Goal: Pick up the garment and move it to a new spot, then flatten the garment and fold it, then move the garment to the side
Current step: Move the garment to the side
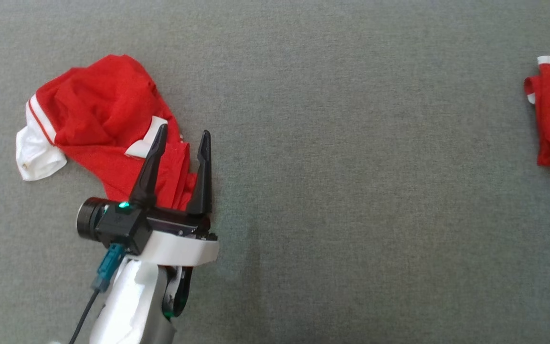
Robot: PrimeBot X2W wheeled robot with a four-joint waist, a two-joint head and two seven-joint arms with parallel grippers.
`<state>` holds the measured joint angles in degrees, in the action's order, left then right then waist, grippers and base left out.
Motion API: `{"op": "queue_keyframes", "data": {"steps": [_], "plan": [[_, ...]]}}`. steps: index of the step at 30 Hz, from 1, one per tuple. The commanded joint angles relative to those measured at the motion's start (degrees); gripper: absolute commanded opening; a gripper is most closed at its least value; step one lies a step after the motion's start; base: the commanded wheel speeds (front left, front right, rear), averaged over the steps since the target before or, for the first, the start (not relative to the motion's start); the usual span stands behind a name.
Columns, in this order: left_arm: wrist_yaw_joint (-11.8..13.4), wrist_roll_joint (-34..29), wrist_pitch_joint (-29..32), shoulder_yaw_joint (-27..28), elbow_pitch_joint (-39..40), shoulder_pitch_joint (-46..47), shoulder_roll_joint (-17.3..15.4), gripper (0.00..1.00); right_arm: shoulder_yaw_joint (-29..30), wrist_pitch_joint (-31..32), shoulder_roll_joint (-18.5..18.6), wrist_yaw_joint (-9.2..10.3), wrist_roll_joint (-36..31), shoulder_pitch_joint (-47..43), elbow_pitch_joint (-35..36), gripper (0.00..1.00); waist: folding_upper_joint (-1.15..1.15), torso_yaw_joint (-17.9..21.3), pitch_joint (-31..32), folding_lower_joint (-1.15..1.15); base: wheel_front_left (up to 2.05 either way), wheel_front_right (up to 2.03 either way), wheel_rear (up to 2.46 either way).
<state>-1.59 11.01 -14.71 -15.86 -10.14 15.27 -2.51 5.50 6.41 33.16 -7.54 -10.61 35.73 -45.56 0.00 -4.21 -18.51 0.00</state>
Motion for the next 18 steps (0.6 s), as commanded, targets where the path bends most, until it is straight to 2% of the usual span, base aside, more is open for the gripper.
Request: {"op": "queue_keyframes", "data": {"steps": [1,9,18], "plan": [[-0.10,-0.60,-0.29,2.00,1.55,1.81,-0.37,1.00,0.16,-1.05,1.34,0.05,-0.91,0.90,2.39,1.00,0.00,0.25,0.37,0.00,0.00,0.00,0.00],[0.18,-0.11,-0.29,2.24,1.32,1.20,-0.37,1.00,3.14,-5.34,-3.78,0.05,-3.90,1.17,7.52,1.00,0.00,1.59,3.69,0.00,0.00,0.00,0.00],[0.83,0.34,-0.29,4.05,1.39,-0.94,-0.37,1.00,0.74,-9.72,-14.34,0.05,1.11,-1.30,18.37,1.00,0.00,2.34,9.87,0.00,0.00,0.00,0.00]]}}
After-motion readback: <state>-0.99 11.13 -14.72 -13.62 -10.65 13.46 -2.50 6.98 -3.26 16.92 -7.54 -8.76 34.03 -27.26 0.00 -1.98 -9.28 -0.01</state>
